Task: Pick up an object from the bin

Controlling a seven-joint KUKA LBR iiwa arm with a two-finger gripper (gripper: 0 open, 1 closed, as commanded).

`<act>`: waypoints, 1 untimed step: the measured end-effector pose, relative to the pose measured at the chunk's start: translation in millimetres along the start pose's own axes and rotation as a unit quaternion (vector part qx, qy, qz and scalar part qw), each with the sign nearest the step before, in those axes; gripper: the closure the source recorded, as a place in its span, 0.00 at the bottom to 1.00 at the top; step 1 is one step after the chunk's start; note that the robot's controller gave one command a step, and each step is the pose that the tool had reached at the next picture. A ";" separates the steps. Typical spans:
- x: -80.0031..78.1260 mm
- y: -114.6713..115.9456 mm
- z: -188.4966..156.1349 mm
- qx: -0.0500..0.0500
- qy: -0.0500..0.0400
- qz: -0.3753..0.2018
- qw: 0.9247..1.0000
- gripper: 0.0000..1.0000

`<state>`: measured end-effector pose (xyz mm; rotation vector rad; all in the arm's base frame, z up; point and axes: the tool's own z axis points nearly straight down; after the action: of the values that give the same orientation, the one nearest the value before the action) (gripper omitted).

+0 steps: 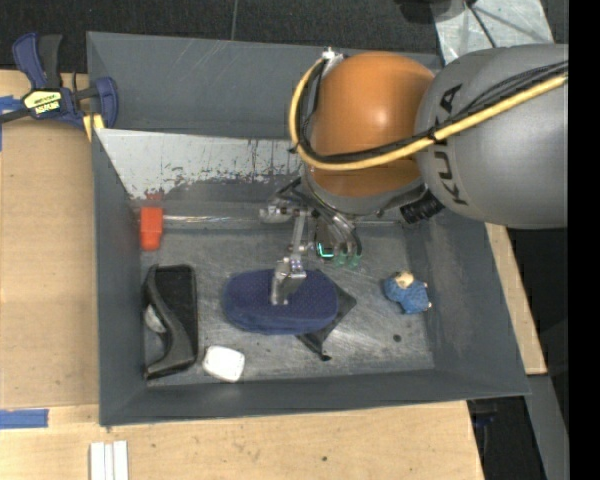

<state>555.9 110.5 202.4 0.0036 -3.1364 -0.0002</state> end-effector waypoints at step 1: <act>10.1 -7.4 129.0 -0.001 -0.006 -0.040 0.999 0.00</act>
Offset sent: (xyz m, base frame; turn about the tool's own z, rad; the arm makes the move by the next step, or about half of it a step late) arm -0.0136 -0.0087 -0.1324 -0.0819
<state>545.2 103.1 73.5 0.1306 -3.1457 -0.0050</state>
